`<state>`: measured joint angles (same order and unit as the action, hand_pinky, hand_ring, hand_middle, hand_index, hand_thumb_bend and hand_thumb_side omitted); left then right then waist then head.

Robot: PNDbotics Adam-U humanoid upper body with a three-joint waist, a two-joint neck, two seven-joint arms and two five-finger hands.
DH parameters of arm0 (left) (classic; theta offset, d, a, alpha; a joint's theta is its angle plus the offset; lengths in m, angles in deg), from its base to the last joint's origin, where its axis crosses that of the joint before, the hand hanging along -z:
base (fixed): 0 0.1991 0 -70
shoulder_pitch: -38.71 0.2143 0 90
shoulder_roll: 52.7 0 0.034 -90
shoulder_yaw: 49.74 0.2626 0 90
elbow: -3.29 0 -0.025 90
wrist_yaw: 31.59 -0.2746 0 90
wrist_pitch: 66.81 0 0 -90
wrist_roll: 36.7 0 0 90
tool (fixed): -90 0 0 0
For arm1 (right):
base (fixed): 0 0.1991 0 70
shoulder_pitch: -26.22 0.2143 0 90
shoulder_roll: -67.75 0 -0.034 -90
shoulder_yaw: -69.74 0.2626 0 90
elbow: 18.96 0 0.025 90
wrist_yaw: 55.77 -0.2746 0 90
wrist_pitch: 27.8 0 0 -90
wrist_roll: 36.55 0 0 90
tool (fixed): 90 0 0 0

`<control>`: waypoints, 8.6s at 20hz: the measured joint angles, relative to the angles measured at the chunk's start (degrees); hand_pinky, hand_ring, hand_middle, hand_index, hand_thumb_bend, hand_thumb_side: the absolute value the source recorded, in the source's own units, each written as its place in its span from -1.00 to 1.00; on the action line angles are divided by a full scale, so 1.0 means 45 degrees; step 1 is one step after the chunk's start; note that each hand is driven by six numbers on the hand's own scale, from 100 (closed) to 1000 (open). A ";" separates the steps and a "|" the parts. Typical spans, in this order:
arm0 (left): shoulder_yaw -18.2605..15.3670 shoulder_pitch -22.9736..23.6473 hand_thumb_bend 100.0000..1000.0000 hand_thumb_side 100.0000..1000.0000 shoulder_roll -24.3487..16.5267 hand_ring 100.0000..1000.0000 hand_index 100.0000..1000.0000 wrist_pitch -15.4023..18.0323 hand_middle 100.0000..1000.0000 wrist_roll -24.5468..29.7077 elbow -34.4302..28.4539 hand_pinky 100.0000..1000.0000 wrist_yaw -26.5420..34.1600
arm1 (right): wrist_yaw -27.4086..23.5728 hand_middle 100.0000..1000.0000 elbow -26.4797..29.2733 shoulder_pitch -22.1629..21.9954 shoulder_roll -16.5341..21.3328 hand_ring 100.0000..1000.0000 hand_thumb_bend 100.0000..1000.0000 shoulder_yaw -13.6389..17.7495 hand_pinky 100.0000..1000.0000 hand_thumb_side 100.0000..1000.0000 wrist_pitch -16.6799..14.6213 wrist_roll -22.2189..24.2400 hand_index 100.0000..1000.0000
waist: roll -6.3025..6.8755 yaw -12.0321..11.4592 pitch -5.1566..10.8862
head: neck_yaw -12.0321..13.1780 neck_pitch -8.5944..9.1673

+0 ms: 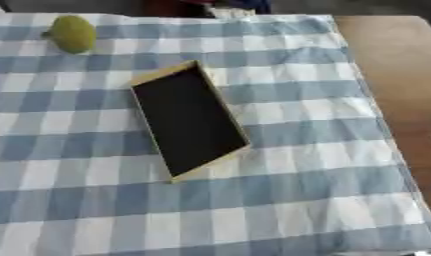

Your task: Pick up objects on the table and place them in the box.

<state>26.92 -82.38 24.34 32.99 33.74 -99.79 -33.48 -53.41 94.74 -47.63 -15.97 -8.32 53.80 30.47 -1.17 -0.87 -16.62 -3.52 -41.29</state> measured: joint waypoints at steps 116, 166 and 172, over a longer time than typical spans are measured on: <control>0.1741 -0.8945 -0.34 -1.00 0.0379 -0.10 0.20 -0.1672 -0.10 0.6481 1.5493 -0.19 -1.5949 | -0.0324 0.15 0.0000 0.0886 -0.0020 0.23 -1.00 -0.0508 0.56 0.21 0.0007 0.0819 0.28 | 0.1120 0.2028 -0.1675 | 0.1127 0.1338; 0.7815 -0.3811 -0.49 -1.00 0.0904 -0.14 0.22 0.1978 -0.04 0.8203 0.1117 -0.18 -0.8671 | -0.0522 0.15 0.0000 0.0667 -0.0234 0.24 -1.00 -0.0375 0.56 0.17 -0.0027 0.0737 0.29 | 0.0454 0.0933 -0.0677 | 0.0475 0.0422; 0.7948 -0.3578 -0.49 -1.00 0.1586 -0.13 0.24 0.2187 -0.02 0.8593 0.2224 -0.16 -0.8940 | -0.0523 0.15 0.0000 0.0666 -0.0271 0.24 -1.00 -0.0374 0.56 0.17 -0.0017 0.0745 0.29 | 0.0400 0.0940 -0.0677 | 0.0532 0.0353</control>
<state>62.68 -98.48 31.47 42.84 72.40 -89.78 -73.72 -55.76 94.74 -44.63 -17.19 -10.00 53.72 33.82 0.63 3.36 -19.67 -1.13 -39.70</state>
